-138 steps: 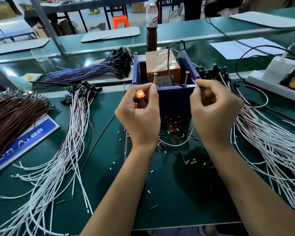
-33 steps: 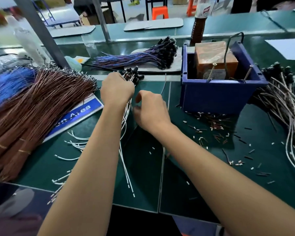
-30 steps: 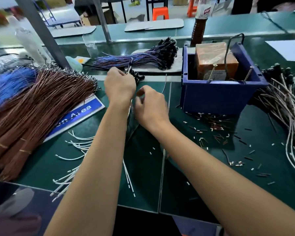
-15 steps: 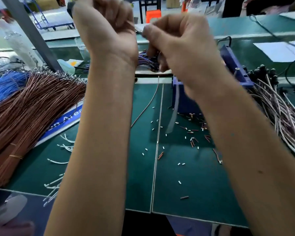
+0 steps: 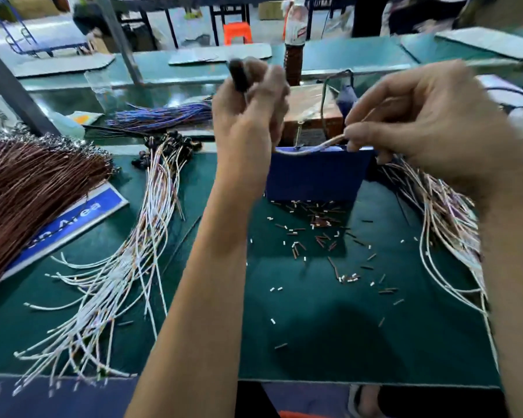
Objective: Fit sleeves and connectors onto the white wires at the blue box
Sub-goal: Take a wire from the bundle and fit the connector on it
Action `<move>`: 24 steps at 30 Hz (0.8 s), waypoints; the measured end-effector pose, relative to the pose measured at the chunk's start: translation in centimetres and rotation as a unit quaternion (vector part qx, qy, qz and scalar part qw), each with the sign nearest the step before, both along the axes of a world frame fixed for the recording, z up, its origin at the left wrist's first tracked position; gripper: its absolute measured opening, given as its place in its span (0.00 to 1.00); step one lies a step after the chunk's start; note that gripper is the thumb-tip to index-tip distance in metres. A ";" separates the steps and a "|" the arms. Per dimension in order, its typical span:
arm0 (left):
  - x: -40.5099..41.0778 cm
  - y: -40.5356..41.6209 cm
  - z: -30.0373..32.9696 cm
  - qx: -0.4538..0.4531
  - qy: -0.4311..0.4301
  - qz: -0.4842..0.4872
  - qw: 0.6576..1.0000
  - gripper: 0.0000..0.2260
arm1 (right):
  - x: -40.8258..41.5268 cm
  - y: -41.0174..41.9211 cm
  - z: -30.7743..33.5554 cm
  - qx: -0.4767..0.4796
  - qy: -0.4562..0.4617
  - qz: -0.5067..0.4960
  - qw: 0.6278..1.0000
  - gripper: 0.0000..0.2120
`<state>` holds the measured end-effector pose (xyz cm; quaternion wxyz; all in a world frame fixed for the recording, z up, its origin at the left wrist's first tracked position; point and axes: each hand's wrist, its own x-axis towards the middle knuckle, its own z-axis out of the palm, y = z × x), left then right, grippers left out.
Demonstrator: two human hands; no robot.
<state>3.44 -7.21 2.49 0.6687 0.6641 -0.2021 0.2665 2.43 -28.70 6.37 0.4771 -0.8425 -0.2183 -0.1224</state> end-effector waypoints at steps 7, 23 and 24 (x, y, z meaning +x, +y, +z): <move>1.3 -0.9 -5.0 0.268 -0.040 -0.066 0.960 0.06 | 0.7 -0.1 -5.9 -0.024 0.098 0.032 0.994 0.04; 1.5 -0.9 -9.0 0.192 0.123 -0.110 0.967 0.03 | 0.7 -0.5 -10.5 0.080 0.081 0.010 0.993 0.03; 1.5 -0.9 -9.0 0.199 0.125 -0.105 0.966 0.02 | 0.7 -0.4 -10.6 0.072 0.073 -0.001 0.995 0.04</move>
